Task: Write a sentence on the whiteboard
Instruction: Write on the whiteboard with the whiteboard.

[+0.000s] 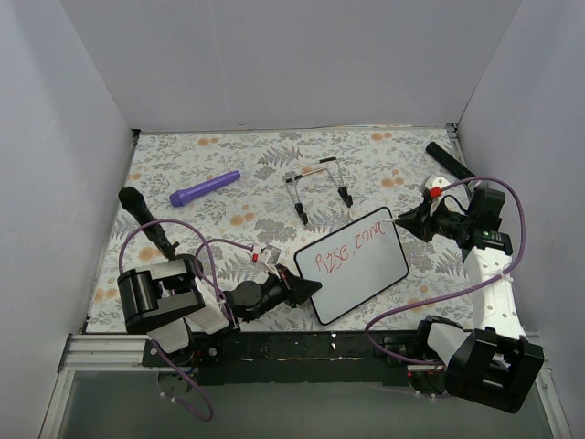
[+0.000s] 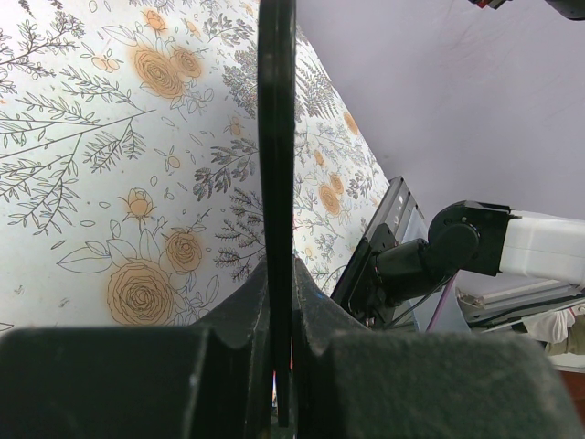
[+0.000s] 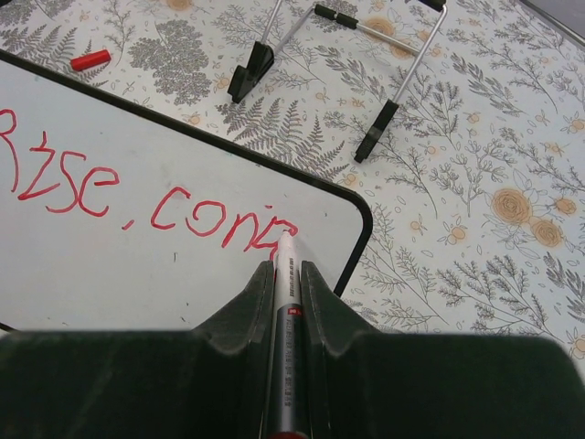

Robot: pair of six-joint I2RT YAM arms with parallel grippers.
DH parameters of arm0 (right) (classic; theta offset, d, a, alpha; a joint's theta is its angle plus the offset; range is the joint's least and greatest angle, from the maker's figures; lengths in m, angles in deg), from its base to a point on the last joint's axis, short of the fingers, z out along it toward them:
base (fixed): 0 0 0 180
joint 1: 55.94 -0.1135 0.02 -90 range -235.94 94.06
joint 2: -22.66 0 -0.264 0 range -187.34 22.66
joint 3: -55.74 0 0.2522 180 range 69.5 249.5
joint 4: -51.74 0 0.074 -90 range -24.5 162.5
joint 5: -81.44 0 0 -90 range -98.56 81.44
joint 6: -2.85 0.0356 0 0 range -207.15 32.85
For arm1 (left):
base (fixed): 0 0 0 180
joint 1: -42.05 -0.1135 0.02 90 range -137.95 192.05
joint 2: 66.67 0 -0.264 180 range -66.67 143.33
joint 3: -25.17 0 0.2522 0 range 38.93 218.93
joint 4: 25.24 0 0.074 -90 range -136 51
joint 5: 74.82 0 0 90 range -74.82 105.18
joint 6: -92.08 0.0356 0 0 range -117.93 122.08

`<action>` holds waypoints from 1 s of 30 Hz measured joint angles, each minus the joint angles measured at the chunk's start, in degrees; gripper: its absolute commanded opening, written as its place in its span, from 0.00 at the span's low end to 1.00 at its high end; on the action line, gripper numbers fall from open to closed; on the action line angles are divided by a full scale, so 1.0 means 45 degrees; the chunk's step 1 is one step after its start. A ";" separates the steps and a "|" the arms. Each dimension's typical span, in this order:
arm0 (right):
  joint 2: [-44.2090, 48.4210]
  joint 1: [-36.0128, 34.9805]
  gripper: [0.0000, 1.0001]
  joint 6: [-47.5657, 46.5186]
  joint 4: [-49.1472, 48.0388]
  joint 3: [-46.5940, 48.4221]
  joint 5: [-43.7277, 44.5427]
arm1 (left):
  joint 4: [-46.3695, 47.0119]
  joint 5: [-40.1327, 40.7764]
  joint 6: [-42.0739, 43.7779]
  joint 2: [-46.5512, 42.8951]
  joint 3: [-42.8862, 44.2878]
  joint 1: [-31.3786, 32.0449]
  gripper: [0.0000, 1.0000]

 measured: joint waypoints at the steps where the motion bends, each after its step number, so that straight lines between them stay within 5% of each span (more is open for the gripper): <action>1: 0.0000 0.0000 0.01 -0.0029 0.0000 0.0000 0.0000 | 0.0000 0.0000 0.0000 0.0000 -0.0005 0.0000 0.00; 30: -0.1083 -0.0185 0.01 -0.0627 -0.0029 0.0233 0.0272 | 0.0000 -0.0019 -0.0049 0.0005 -0.0019 -0.0005 0.00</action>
